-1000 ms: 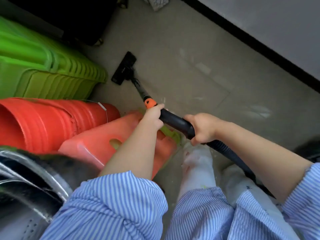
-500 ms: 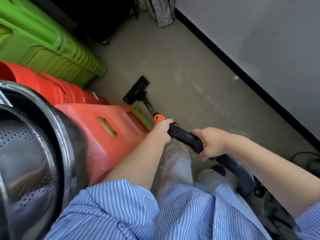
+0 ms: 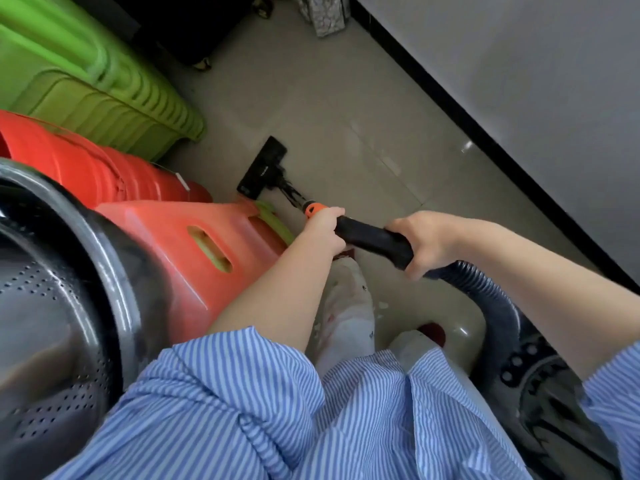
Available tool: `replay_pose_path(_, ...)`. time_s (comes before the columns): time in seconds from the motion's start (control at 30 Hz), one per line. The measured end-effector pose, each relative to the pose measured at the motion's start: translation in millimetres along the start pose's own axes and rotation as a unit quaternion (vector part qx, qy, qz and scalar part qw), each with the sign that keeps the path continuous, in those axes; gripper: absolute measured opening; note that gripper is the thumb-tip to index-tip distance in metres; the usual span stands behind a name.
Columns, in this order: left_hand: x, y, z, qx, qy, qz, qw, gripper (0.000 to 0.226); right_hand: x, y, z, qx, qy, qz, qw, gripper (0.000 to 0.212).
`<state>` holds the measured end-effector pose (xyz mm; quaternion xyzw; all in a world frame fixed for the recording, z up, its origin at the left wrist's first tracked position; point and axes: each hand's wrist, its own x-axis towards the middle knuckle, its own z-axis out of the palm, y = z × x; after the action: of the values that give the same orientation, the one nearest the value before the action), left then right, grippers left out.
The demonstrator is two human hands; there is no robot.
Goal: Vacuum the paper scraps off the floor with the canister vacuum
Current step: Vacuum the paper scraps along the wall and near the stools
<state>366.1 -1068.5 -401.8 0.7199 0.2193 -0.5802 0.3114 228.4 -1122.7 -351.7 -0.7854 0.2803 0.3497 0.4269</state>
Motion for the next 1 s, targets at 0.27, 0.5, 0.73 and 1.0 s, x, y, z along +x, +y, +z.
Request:
replay_pose_path(0.27,46,73,-55,-0.034,0.031,0.015,0.999,0.028,79,-53,-30,0.015,0.008,-0.055,0.998,0.036)
replay_pose_path(0.5,78,111,-68,-0.027,0.034,-0.004,0.999,0.026,127,-61,-38,0.059,0.015,-0.051,0.997,0.040)
replay_pose_path(0.73,103,97,-52,0.100,0.078,-0.005,0.992,0.027,130,-38,-12,0.123,0.046,-0.013,0.991,0.048)
replay_pose_path(1.0,92,66,-25,0.137,0.102,0.057,0.984,0.029,84,-10,-1,0.145,0.079,-0.005,0.986,0.040)
